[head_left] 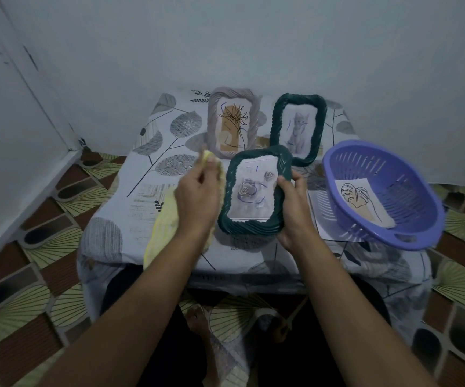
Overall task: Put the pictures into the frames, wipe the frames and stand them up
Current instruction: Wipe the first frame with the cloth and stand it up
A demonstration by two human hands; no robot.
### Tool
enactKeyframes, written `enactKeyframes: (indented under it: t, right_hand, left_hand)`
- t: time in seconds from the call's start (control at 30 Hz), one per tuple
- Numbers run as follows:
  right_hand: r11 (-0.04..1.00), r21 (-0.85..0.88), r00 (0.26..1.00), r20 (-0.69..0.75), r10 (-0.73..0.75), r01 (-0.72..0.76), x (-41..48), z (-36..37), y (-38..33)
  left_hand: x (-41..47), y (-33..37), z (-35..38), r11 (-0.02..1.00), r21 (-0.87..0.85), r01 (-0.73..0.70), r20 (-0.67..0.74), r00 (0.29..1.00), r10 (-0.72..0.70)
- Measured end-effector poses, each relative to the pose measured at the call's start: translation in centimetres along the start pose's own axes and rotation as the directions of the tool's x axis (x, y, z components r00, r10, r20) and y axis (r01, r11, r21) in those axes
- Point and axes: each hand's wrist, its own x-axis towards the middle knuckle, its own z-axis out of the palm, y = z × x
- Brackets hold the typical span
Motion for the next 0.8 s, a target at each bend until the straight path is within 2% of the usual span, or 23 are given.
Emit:
enactKeyframes:
  t: [0.07,0.13,0.2,0.27,0.33,0.37,0.43,0.5,0.57,0.63,0.7,0.77,0.8]
  right_hand:
    - [0.999,0.049,0.999,0.049,-0.020,0.018,-0.2,0.7,0.3]
    - [0.994,0.105,0.997,0.070,-0.037,0.029,-0.3,1.3,0.2]
    - [0.990,0.133,0.997,0.062,-0.045,0.036,-0.2,1.5,0.0]
    - [0.989,0.144,0.999,0.040,-0.032,0.026,-0.1,1.2,0.0]
    - [0.986,0.165,0.999,0.036,0.007,-0.013,-0.4,0.9,0.3]
    - [0.984,0.175,0.998,0.053,0.035,-0.044,-0.6,0.9,0.4]
    - [0.980,0.174,0.991,0.112,0.075,-0.094,-1.3,1.2,0.6]
    - [0.982,0.158,0.983,0.166,0.074,-0.101,-1.8,1.7,0.7]
    - [0.989,0.131,0.982,0.185,0.044,-0.069,-1.9,2.0,0.4]
    - [0.996,0.085,0.987,0.162,0.000,-0.014,-1.5,1.9,-0.1]
    - [0.998,0.055,0.994,0.103,-0.026,0.021,-0.8,1.4,-0.6]
    - [0.998,0.054,0.997,0.069,-0.045,0.041,-0.2,0.8,-1.1]
    - [0.996,0.074,0.996,0.071,-0.045,0.040,0.0,0.5,-1.2]
  left_hand:
    - [-1.6,-0.1,0.7,0.967,0.191,-0.167,0.228,0.966,0.122]
    - [-3.0,-0.7,1.5,0.897,0.313,-0.312,0.442,0.884,0.153]
    - [-4.4,-1.5,1.7,0.848,0.305,-0.435,0.598,0.780,0.185]
    - [-5.0,-2.7,1.3,0.789,0.276,-0.549,0.694,0.682,0.232]
    - [-4.3,-3.7,0.8,0.704,0.295,-0.646,0.745,0.617,0.254]
    - [-3.6,-3.9,0.6,0.651,0.339,-0.680,0.751,0.612,0.248]
    - [-1.9,-3.9,0.6,0.582,0.456,-0.674,0.715,0.666,0.212]
    - [-0.4,-3.2,0.8,0.618,0.525,-0.586,0.644,0.748,0.163]
    - [0.0,-2.5,1.0,0.656,0.519,-0.548,0.622,0.768,0.150]
    - [-0.8,-2.2,1.0,0.650,0.455,-0.608,0.681,0.708,0.186]
    - [-2.3,-2.7,0.7,0.629,0.348,-0.695,0.769,0.595,0.232]
    - [-3.4,-3.9,0.1,0.581,0.270,-0.768,0.815,0.503,0.287]
    - [-3.6,-4.5,-0.2,0.538,0.274,-0.797,0.815,0.490,0.310]
